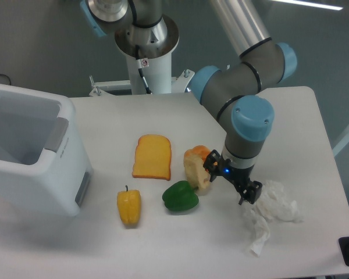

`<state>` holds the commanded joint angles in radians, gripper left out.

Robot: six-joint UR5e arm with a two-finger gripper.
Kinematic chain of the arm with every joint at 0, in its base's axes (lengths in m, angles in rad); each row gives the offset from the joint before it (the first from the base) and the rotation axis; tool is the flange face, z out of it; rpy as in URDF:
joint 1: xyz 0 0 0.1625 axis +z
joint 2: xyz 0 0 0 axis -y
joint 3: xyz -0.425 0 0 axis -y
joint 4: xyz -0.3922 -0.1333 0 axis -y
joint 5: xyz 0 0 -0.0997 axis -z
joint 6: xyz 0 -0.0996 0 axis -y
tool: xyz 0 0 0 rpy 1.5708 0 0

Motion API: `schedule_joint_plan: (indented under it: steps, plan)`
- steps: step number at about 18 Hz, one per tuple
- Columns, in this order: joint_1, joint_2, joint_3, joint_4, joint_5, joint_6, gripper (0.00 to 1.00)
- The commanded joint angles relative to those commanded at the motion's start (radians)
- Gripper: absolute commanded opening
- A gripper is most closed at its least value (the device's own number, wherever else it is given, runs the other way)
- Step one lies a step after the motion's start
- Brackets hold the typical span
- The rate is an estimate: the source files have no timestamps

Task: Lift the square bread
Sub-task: 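Move the gripper over the pale beige bread piece beside the orange bun, then lower the gripper around the pale bread piece and close on it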

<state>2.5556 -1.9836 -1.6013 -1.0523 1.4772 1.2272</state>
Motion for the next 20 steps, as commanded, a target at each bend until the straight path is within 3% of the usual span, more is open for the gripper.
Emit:
schedule_joint_plan:
  steps: [3, 7, 10, 16, 20]
  plan:
    - [0.002, 0.025, -0.009, -0.024, 0.009, -0.064, 1.00]
    - [-0.003, 0.049, -0.025, -0.055, 0.017, -0.248, 1.00]
    - [-0.026, 0.066, -0.077, -0.054, 0.043, -0.317, 1.00]
    - [-0.038, 0.089, -0.153, -0.054, 0.060, -0.350, 1.00]
    - [-0.048, 0.083, -0.157, -0.054, 0.060, -0.356, 1.00]
